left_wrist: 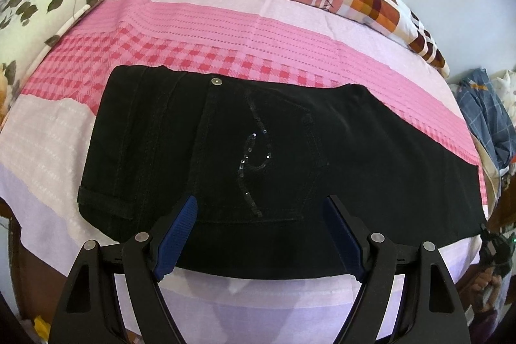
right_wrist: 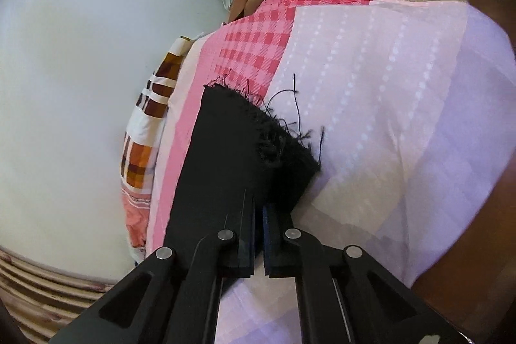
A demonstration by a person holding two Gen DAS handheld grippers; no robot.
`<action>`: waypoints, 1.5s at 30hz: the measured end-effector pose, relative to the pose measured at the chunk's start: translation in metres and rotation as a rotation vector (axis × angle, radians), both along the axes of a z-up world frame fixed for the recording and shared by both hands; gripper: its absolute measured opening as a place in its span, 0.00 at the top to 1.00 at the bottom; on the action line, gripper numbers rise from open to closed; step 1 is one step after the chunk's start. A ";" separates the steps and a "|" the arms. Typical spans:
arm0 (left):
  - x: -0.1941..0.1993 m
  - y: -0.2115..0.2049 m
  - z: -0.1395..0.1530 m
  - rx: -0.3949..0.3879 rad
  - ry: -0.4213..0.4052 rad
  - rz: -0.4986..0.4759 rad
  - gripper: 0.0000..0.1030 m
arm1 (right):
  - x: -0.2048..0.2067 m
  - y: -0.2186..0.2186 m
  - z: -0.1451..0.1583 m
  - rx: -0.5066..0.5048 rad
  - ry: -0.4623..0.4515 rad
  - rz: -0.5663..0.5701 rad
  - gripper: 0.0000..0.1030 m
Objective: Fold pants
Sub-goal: 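Grasp the frayed hem with the right gripper and pull it flat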
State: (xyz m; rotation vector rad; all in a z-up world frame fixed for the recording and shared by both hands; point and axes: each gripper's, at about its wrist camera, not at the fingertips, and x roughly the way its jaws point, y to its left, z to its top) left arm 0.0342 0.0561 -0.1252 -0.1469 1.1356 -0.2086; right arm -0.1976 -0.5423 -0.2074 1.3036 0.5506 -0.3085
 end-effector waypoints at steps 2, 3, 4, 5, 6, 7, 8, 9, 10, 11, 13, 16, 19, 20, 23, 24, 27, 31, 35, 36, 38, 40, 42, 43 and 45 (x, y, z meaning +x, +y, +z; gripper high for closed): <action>0.001 0.002 0.000 -0.003 -0.001 0.009 0.22 | -0.002 -0.002 -0.007 0.022 -0.008 -0.005 0.97; 0.001 0.004 -0.001 -0.005 -0.002 0.012 0.22 | -0.003 -0.002 -0.009 0.036 -0.029 -0.010 0.97; 0.001 0.005 -0.001 -0.006 -0.001 0.015 0.22 | -0.005 -0.004 -0.011 0.057 -0.066 -0.017 0.97; 0.002 0.005 -0.003 -0.006 0.005 0.017 0.22 | -0.006 -0.005 -0.012 0.076 -0.092 -0.024 0.96; 0.003 0.006 -0.004 -0.007 0.010 0.018 0.22 | -0.011 -0.008 -0.013 0.096 -0.128 -0.047 0.94; 0.004 0.006 -0.005 -0.008 0.015 0.019 0.22 | -0.019 -0.011 -0.012 0.100 -0.150 -0.082 0.91; 0.003 0.007 -0.006 -0.010 0.019 0.020 0.22 | -0.030 -0.017 -0.011 0.096 -0.168 -0.126 0.91; 0.003 0.007 -0.006 -0.012 0.020 0.019 0.22 | -0.038 -0.021 -0.010 0.084 -0.164 -0.151 0.91; 0.003 0.007 -0.006 -0.013 0.019 0.018 0.22 | -0.043 -0.025 -0.009 0.073 -0.152 -0.163 0.90; 0.002 0.007 -0.006 -0.013 0.017 0.017 0.22 | -0.048 -0.028 -0.009 0.068 -0.147 -0.169 0.90; 0.002 0.006 -0.007 -0.016 0.017 0.014 0.22 | -0.050 -0.029 -0.011 0.074 -0.137 -0.160 0.84; 0.003 0.002 -0.009 -0.020 0.028 0.005 0.22 | -0.047 -0.027 -0.014 0.074 -0.152 -0.151 0.58; 0.002 -0.002 -0.010 -0.018 0.034 -0.009 0.22 | -0.035 -0.024 -0.017 0.073 -0.134 -0.122 0.52; 0.001 -0.003 -0.010 -0.016 0.032 -0.013 0.22 | -0.029 -0.023 -0.017 0.076 -0.146 -0.111 0.52; -0.001 -0.005 -0.008 -0.010 0.024 -0.021 0.22 | -0.015 -0.016 -0.008 0.031 -0.134 -0.059 0.52; -0.001 -0.005 -0.008 -0.011 0.023 -0.022 0.22 | -0.010 -0.013 -0.005 0.023 -0.136 -0.039 0.52; 0.000 -0.004 -0.009 -0.023 0.027 -0.019 0.22 | -0.002 -0.009 0.003 -0.018 -0.118 -0.021 0.53; 0.000 -0.002 -0.012 -0.036 0.039 -0.014 0.22 | 0.009 -0.001 0.002 -0.062 -0.034 0.014 0.90; 0.000 0.001 -0.011 -0.039 0.032 -0.005 0.22 | 0.011 -0.002 0.000 -0.063 -0.022 0.015 0.90; 0.000 0.003 -0.011 -0.047 0.032 -0.001 0.22 | 0.012 -0.003 0.000 -0.058 -0.018 0.019 0.90; 0.000 0.006 -0.012 -0.052 0.032 0.005 0.22 | 0.014 -0.005 -0.002 -0.021 -0.041 0.013 0.80; 0.001 0.008 -0.012 -0.054 0.031 0.007 0.22 | 0.020 -0.004 0.000 -0.022 -0.042 0.014 0.75; 0.002 0.009 -0.013 -0.053 0.032 0.009 0.22 | 0.028 -0.001 0.003 -0.022 -0.019 0.031 0.75; 0.002 0.009 -0.014 -0.050 0.031 0.010 0.22 | 0.034 0.000 0.003 -0.022 0.004 0.039 0.84; 0.001 0.009 -0.012 -0.016 0.015 0.020 0.22 | 0.041 0.003 0.005 -0.035 0.046 0.047 0.91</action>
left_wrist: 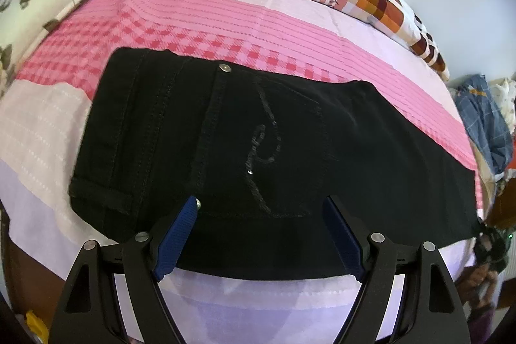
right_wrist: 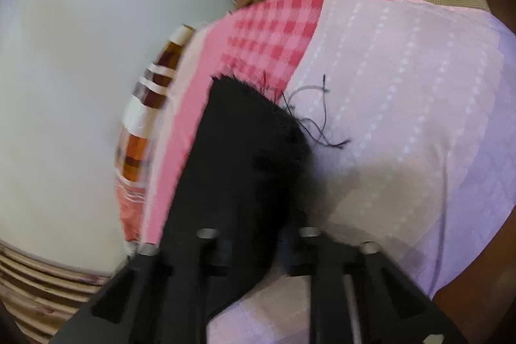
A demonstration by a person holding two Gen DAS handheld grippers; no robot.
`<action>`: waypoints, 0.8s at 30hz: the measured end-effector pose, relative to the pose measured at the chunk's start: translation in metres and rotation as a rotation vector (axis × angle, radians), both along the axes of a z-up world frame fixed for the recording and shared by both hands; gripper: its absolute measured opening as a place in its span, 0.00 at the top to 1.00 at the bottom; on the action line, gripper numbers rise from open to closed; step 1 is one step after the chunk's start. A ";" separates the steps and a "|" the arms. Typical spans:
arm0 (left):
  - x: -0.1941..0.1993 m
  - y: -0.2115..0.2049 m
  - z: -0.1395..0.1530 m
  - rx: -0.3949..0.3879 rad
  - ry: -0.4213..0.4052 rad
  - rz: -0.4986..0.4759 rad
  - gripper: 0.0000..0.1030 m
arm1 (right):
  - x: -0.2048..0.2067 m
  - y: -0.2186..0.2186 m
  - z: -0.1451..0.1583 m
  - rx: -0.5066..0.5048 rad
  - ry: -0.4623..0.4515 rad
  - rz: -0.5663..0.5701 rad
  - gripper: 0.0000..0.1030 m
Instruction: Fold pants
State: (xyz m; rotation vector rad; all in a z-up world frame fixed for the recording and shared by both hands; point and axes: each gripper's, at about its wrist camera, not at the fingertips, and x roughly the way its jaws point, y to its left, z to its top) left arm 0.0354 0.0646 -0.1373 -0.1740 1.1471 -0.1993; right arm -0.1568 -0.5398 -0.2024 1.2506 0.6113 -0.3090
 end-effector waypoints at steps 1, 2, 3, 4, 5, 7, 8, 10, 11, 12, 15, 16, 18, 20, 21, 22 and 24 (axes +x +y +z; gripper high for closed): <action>-0.001 0.000 0.001 0.016 -0.008 0.007 0.22 | 0.000 0.000 0.000 0.002 0.003 -0.004 0.91; -0.002 0.001 0.003 0.034 -0.023 0.015 0.22 | 0.000 0.000 0.001 0.006 0.011 -0.012 0.91; -0.002 0.003 0.004 0.039 -0.034 0.016 0.22 | 0.000 0.001 0.001 0.015 0.012 -0.017 0.91; -0.003 0.004 0.005 0.046 -0.044 0.019 0.22 | 0.000 0.001 0.002 0.026 0.000 -0.021 0.91; -0.004 0.005 0.007 0.060 -0.054 0.023 0.22 | 0.001 0.002 0.004 0.031 -0.012 -0.024 0.91; -0.004 0.007 0.008 0.082 -0.065 0.028 0.22 | 0.005 0.006 0.011 0.033 -0.036 -0.020 0.91; -0.003 0.007 0.008 0.087 -0.066 0.027 0.22 | 0.008 0.008 0.014 0.034 -0.050 -0.014 0.91; -0.003 0.008 0.008 0.105 -0.072 0.029 0.22 | 0.017 0.015 0.022 0.036 -0.076 0.006 0.91; -0.003 0.008 0.008 0.119 -0.075 0.030 0.22 | 0.023 0.020 0.028 0.035 -0.086 0.021 0.91; -0.003 0.008 0.007 0.126 -0.074 0.026 0.22 | 0.029 0.025 0.032 0.035 -0.093 0.033 0.91; -0.003 0.007 0.008 0.144 -0.077 0.021 0.22 | 0.047 0.041 0.044 0.036 -0.117 0.079 0.91; -0.004 0.006 0.008 0.150 -0.081 0.019 0.22 | 0.054 0.048 0.048 0.042 -0.129 0.096 0.91; -0.003 0.005 0.009 0.157 -0.084 0.011 0.22 | 0.065 0.059 0.052 0.048 -0.135 0.126 0.91; -0.004 0.004 0.011 0.172 -0.091 0.009 0.22 | 0.076 0.071 0.053 0.059 -0.142 0.162 0.91; -0.004 0.003 0.011 0.175 -0.092 0.007 0.22 | 0.081 0.076 0.054 0.063 -0.143 0.177 0.91; -0.004 0.003 0.011 0.183 -0.093 0.004 0.22 | 0.085 0.082 0.054 0.066 -0.144 0.190 0.91; -0.004 0.002 0.012 0.193 -0.095 0.004 0.22 | 0.095 0.095 0.055 0.082 -0.151 0.222 0.91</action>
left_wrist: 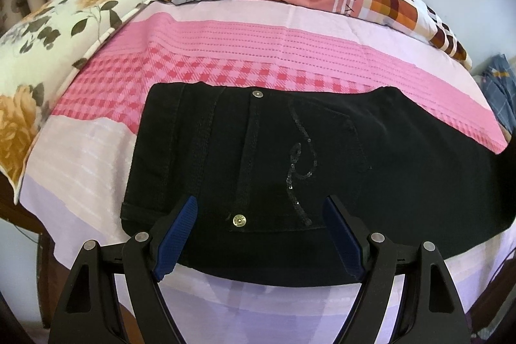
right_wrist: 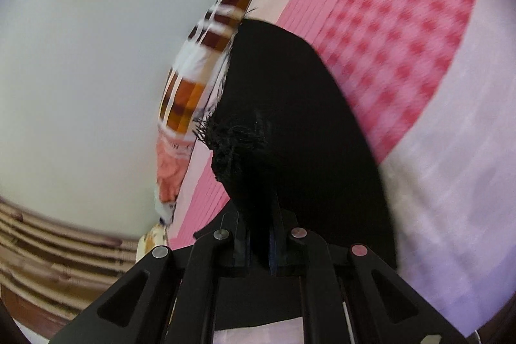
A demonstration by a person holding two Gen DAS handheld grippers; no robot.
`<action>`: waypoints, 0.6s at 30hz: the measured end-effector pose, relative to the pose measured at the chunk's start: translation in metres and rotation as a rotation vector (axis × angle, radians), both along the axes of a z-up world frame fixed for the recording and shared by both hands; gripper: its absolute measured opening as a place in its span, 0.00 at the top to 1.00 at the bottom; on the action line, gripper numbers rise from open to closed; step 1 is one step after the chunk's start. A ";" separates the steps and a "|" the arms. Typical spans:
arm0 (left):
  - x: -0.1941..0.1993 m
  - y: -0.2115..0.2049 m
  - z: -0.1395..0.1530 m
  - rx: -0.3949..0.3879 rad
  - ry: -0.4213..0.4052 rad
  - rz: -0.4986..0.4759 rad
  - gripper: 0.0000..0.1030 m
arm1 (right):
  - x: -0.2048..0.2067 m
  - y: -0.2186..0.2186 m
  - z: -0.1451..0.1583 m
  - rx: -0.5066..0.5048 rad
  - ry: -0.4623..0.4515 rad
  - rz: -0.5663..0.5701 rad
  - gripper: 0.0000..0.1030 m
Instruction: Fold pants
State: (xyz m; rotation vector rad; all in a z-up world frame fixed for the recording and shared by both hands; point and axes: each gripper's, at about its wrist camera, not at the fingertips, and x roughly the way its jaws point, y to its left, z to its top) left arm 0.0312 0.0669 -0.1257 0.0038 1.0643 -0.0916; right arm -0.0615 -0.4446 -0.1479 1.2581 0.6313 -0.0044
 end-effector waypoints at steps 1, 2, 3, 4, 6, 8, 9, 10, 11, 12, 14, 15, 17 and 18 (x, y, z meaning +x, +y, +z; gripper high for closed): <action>0.000 -0.001 0.000 0.002 -0.001 -0.002 0.22 | 0.004 0.006 0.000 0.005 -0.002 0.013 0.91; 0.000 -0.001 0.000 0.004 0.001 -0.004 0.22 | 0.010 0.015 0.000 0.010 -0.003 0.036 0.91; 0.000 -0.001 0.000 0.008 0.003 -0.004 0.22 | 0.015 0.022 0.000 0.012 -0.003 0.053 0.91; 0.000 -0.001 0.000 0.012 0.006 -0.004 0.22 | 0.019 0.028 0.000 0.015 -0.003 0.069 0.91; 0.000 0.000 0.000 0.014 0.007 -0.006 0.22 | 0.029 0.043 0.000 0.023 -0.004 0.106 0.91; 0.000 0.000 0.003 0.012 0.001 -0.004 0.22 | 0.038 0.057 -0.004 0.031 -0.002 0.140 0.91; -0.001 0.001 0.004 0.011 -0.001 -0.003 0.22 | 0.041 0.062 -0.005 0.034 0.001 0.153 0.91; -0.001 0.001 0.005 0.008 -0.003 -0.001 0.22 | 0.048 0.067 -0.006 0.038 0.002 0.166 0.91; -0.001 0.002 0.006 0.004 -0.004 0.001 0.22 | 0.051 0.073 -0.007 0.043 0.003 0.182 0.91; -0.001 0.002 0.007 0.001 -0.004 0.002 0.22 | 0.053 0.078 -0.008 0.044 0.006 0.193 0.91; -0.001 0.003 0.008 -0.003 -0.001 0.004 0.22 | 0.057 0.092 -0.010 0.044 0.014 0.223 0.91; -0.001 0.003 0.008 -0.004 0.000 0.005 0.22 | 0.057 0.097 -0.012 0.045 0.017 0.234 0.91; 0.000 0.003 0.008 -0.006 0.006 0.002 0.22 | 0.063 0.107 -0.013 0.039 0.025 0.255 0.91; 0.001 0.003 0.008 -0.007 0.010 0.001 0.22 | 0.065 0.111 -0.014 0.035 0.027 0.265 0.91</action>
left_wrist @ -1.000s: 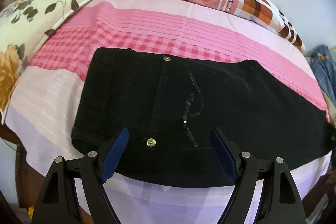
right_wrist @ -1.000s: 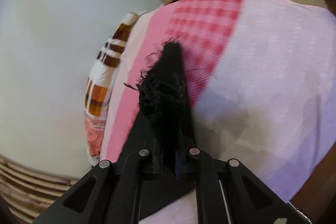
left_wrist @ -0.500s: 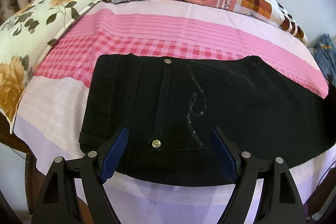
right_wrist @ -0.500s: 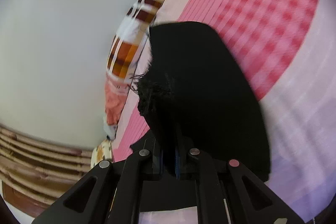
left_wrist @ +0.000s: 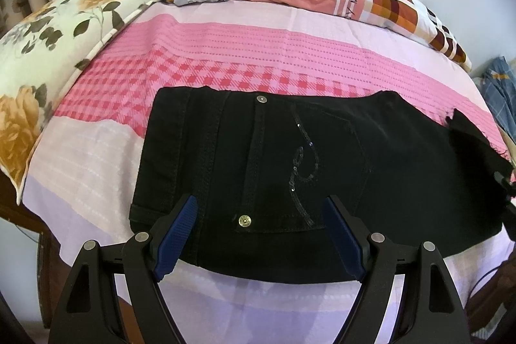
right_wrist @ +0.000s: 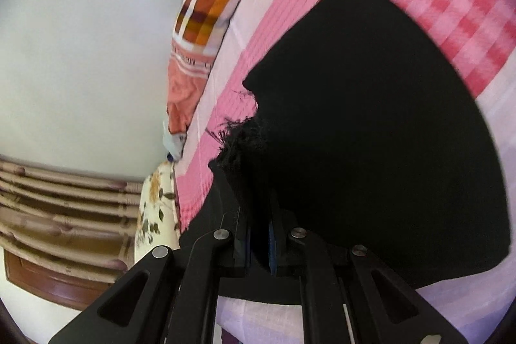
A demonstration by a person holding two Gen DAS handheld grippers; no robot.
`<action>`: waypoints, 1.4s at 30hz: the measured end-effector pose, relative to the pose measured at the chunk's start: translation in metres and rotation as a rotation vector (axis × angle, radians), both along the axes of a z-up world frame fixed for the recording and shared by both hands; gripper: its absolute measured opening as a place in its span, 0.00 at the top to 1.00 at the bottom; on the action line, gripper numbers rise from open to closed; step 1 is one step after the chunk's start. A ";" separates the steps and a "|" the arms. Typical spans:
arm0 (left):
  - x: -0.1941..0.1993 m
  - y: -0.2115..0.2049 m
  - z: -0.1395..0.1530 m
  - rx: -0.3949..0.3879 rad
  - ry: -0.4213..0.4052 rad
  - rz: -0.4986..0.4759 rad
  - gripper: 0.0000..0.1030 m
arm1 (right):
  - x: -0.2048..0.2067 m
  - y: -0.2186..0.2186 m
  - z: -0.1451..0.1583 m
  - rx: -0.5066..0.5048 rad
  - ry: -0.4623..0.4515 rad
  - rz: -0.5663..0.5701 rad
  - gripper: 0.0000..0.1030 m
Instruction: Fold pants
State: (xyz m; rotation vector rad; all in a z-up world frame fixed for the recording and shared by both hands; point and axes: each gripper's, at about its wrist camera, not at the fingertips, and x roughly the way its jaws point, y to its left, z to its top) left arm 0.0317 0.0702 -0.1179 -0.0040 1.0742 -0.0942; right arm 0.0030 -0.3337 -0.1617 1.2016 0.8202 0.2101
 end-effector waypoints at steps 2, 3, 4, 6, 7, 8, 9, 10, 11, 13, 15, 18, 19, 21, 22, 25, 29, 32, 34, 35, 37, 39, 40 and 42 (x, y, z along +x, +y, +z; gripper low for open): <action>0.000 -0.001 0.000 -0.002 0.006 -0.002 0.22 | 0.002 0.007 -0.001 -0.001 0.002 0.016 0.91; 0.000 -0.001 -0.001 -0.002 0.007 -0.004 0.22 | 0.004 0.011 -0.001 -0.006 0.003 0.027 0.91; -0.001 -0.001 -0.001 -0.003 0.009 -0.006 0.22 | 0.006 0.016 -0.001 -0.011 0.004 0.038 0.91; -0.002 -0.003 0.000 -0.003 0.013 -0.010 0.22 | 0.009 0.021 -0.002 -0.009 0.004 0.055 0.91; -0.003 -0.002 0.000 -0.004 0.012 -0.011 0.22 | 0.010 0.026 -0.003 -0.006 0.005 0.068 0.91; -0.003 -0.003 0.000 -0.005 0.011 -0.011 0.22 | 0.012 0.028 -0.004 -0.006 0.006 0.076 0.91; -0.003 -0.003 0.000 -0.005 0.010 -0.011 0.22 | 0.013 0.033 -0.005 -0.009 0.009 0.088 0.91; -0.003 -0.004 0.000 -0.004 0.010 -0.013 0.22 | 0.015 0.036 -0.005 -0.010 0.010 0.098 0.91; -0.003 -0.004 0.000 -0.005 0.011 -0.013 0.22 | 0.017 0.042 -0.007 -0.007 0.011 0.114 0.91; -0.002 -0.003 -0.001 -0.007 0.016 -0.013 0.22 | 0.020 0.052 -0.008 -0.006 0.014 0.139 0.91; -0.002 -0.003 -0.003 -0.012 0.024 -0.014 0.22 | 0.024 0.061 -0.008 -0.007 0.015 0.168 0.91; -0.002 -0.003 -0.006 -0.014 0.034 -0.012 0.22 | 0.029 0.079 -0.010 -0.028 0.025 0.214 0.91; -0.002 -0.003 -0.007 -0.015 0.036 -0.012 0.22 | 0.030 0.083 -0.010 -0.043 0.028 0.225 0.91; -0.002 -0.002 -0.007 -0.015 0.036 -0.012 0.22 | 0.031 0.089 -0.009 -0.070 0.030 0.242 0.91; -0.002 -0.002 -0.007 -0.015 0.036 -0.011 0.22 | 0.032 0.090 -0.009 -0.076 0.031 0.245 0.91; -0.001 -0.002 -0.008 -0.016 0.036 -0.012 0.22 | 0.033 0.090 -0.010 -0.088 0.033 0.248 0.91; -0.001 -0.001 -0.011 -0.021 0.051 -0.012 0.22 | 0.033 0.099 -0.006 -0.166 0.031 0.276 0.90; -0.001 -0.002 -0.012 -0.021 0.054 -0.011 0.22 | 0.033 0.108 -0.004 -0.215 0.030 0.299 0.90; -0.001 -0.002 -0.012 -0.021 0.051 -0.012 0.22 | 0.033 0.111 -0.003 -0.243 0.028 0.308 0.90; -0.001 -0.002 -0.012 -0.020 0.051 -0.013 0.22 | 0.033 0.113 -0.002 -0.258 0.025 0.313 0.90; -0.001 -0.002 -0.012 -0.020 0.052 -0.014 0.22 | 0.033 0.116 -0.001 -0.278 0.021 0.321 0.90; -0.001 -0.003 -0.013 -0.020 0.056 -0.014 0.22 | 0.033 0.119 0.000 -0.298 0.018 0.331 0.89; -0.001 -0.003 -0.013 -0.020 0.059 -0.015 0.22 | 0.032 0.120 0.001 -0.307 0.017 0.335 0.89; -0.001 -0.004 -0.014 -0.019 0.063 -0.018 0.22 | 0.032 0.125 0.003 -0.340 0.014 0.348 0.89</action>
